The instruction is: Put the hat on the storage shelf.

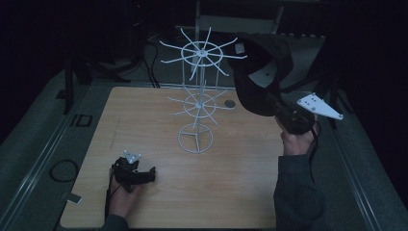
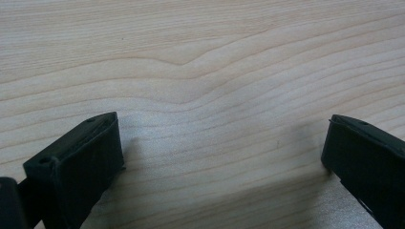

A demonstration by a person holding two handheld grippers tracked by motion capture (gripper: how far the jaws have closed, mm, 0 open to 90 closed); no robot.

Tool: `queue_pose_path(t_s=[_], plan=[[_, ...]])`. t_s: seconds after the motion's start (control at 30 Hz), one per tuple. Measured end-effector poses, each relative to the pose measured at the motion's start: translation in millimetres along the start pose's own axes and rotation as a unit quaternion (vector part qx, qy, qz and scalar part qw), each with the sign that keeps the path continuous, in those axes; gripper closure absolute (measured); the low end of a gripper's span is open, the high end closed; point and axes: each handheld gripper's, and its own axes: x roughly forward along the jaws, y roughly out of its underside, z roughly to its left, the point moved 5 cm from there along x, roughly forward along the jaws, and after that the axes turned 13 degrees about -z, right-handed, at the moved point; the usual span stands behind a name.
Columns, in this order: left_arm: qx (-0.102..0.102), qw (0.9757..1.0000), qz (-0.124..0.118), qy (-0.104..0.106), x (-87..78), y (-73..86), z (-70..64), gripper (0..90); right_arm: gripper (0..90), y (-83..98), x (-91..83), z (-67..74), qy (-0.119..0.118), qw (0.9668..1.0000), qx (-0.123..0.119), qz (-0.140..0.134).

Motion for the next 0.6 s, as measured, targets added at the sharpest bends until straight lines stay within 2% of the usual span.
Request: queue_pose_path(t_s=[0.27, 0.6], plan=[[0.0, 1.0, 0.0, 0.0, 0.0, 0.0, 0.0, 0.2, 86.2, -1.5, -1.8, 1.8, -0.002, 1.0, -0.002, -0.006], [0.0, 1.0, 0.0, 0.0, 0.0, 0.0, -0.1, 0.2, 86.2, -1.3, -3.9, 5.5, -0.009, 0.9998, -0.016, -0.008]])
